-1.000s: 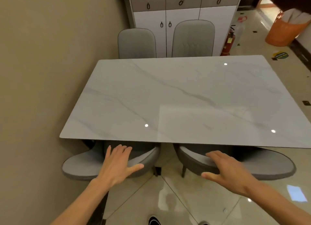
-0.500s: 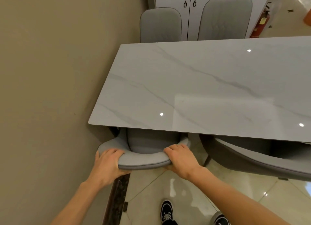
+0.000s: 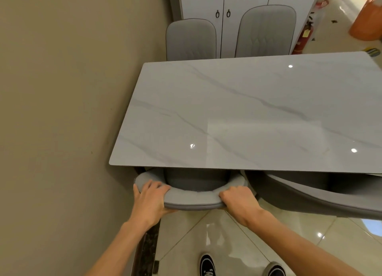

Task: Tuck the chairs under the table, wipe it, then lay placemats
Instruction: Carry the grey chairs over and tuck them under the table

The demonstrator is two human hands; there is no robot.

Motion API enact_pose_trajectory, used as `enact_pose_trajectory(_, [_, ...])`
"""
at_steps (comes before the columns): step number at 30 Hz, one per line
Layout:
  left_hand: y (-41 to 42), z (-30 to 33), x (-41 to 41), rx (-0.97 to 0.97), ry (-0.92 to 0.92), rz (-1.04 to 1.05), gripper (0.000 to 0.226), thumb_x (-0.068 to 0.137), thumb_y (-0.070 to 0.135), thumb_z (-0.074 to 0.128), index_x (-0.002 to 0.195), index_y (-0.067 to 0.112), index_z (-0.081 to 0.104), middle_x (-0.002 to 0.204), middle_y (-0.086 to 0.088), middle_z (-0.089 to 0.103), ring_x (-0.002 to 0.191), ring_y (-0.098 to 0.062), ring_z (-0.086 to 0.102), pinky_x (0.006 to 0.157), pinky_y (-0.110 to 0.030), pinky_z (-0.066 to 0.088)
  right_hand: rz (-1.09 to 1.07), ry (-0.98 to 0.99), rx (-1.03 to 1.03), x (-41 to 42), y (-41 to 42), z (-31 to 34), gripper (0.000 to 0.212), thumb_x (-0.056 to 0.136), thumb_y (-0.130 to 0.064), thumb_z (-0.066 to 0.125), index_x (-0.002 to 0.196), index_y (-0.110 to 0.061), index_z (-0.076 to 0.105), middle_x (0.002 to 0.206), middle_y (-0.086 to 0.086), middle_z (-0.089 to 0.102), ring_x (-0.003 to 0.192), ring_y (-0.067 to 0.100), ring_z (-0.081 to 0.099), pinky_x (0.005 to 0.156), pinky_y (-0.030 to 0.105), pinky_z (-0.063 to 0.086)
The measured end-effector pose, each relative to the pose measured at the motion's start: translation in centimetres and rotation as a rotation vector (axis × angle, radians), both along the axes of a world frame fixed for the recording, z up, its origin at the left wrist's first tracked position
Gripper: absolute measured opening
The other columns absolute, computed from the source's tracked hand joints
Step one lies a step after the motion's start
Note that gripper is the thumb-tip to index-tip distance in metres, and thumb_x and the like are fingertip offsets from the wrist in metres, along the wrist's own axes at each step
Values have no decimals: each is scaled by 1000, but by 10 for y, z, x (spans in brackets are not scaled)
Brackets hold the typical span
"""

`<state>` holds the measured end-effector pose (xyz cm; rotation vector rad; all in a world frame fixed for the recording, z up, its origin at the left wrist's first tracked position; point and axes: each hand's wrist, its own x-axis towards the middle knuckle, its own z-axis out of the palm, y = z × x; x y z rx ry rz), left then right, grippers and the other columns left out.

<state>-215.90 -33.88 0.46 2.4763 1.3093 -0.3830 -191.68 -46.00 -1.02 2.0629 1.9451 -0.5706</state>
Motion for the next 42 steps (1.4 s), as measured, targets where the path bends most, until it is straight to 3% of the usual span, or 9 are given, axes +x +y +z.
enact_pose_trajectory(14, [15, 2, 13, -22, 51, -1, 65, 80, 69, 62, 135, 37, 51, 137, 8, 51, 133, -16, 39, 118, -50, 16, -34, 3, 47, 10, 20, -7, 21, 93, -22, 60, 114, -17, 60, 109, 5, 65, 97, 21, 64, 89, 37, 52])
enact_pose_trajectory(20, [11, 2, 14, -53, 108, -7, 58, 80, 70, 61, 127, 38, 57, 123, 9, 57, 123, -15, 45, 114, -46, 28, -37, 29, 53, 14, 20, -12, 19, 93, -25, 61, 110, -18, 62, 107, 5, 66, 96, 21, 64, 91, 38, 52])
enact_pose_trajectory(30, [12, 6, 17, -53, 142, -8, 65, 82, 68, 61, 138, 39, 46, 139, 9, 50, 133, -15, 39, 114, -46, 27, -125, 87, 129, 9, 13, -12, 30, 92, -35, 62, 116, -18, 59, 111, 5, 65, 101, 23, 61, 93, 38, 50])
enact_pose_trajectory(38, [18, 10, 13, -97, 147, -31, 66, 82, 67, 62, 140, 42, 44, 140, 10, 50, 131, -14, 42, 111, -46, 35, -137, 57, 129, 5, 10, -9, 26, 93, -28, 60, 115, -15, 58, 108, 7, 65, 98, 23, 61, 92, 38, 50])
enact_pose_trajectory(42, [17, 7, 12, -110, 134, -15, 68, 78, 69, 65, 138, 43, 46, 139, 10, 52, 129, -15, 43, 109, -47, 38, -174, 150, 182, 6, 4, -3, 31, 92, -34, 62, 116, -17, 56, 111, 4, 62, 102, 22, 57, 94, 36, 48])
